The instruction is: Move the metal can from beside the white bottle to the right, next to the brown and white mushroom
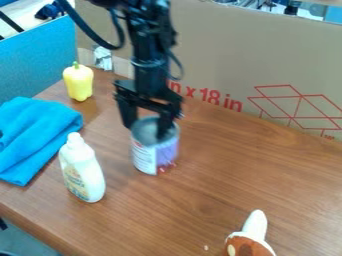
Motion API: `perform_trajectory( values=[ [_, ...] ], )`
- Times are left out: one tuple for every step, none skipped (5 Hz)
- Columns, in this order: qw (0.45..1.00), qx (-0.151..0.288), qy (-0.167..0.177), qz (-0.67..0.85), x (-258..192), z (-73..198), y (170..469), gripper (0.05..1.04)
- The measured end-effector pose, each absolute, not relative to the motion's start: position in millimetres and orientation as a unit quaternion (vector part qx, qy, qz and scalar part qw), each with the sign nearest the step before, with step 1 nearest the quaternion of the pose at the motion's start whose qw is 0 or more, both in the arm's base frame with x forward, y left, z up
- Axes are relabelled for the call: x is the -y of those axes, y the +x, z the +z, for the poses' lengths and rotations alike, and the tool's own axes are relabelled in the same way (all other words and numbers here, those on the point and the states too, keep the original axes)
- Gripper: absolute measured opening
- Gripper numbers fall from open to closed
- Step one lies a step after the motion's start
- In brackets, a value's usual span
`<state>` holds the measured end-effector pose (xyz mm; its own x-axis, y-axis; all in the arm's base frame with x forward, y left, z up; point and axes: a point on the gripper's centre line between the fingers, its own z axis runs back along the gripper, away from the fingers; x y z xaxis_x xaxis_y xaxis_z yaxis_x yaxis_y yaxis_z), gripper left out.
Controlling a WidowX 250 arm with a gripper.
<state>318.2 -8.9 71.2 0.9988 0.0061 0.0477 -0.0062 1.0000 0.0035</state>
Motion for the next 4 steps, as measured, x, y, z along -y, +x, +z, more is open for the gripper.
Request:
perform_trajectory(
  values=[
    [0.999,0.027,-0.018,-0.023,46,67,318,1.001],
    [0.998,0.032,-0.053,-0.031,77,61,318,1.001],
    [0.994,0.039,-0.084,-0.052,116,59,321,1.001],
    [0.991,0.047,-0.113,-0.060,144,59,323,1.001]
  ],
)
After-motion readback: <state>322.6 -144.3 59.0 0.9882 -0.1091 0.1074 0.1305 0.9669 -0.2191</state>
